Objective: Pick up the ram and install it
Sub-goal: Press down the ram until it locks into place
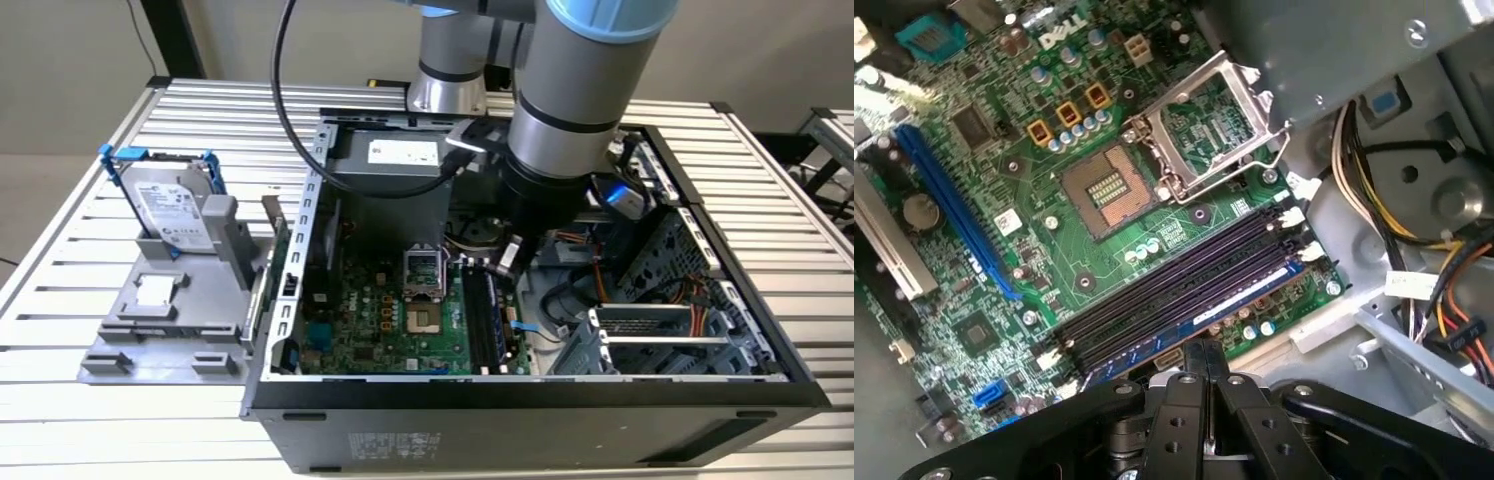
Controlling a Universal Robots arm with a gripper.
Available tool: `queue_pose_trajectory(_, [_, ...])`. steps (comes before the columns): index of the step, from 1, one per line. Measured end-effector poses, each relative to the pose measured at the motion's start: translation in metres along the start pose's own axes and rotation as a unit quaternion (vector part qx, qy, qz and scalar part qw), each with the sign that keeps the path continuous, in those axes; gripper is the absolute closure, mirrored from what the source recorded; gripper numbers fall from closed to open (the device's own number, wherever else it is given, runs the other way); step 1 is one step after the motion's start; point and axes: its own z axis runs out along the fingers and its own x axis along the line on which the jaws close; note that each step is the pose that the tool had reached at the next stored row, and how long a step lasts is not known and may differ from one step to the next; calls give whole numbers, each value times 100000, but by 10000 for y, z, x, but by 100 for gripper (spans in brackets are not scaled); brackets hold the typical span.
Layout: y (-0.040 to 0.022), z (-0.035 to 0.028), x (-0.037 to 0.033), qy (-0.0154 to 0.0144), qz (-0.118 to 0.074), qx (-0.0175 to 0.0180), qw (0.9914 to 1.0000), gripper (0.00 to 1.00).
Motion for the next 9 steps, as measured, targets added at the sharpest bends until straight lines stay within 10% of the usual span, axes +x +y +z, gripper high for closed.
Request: queue_pose_trajectory(9, [5,11,3,-143,-7548,156,99715,100])
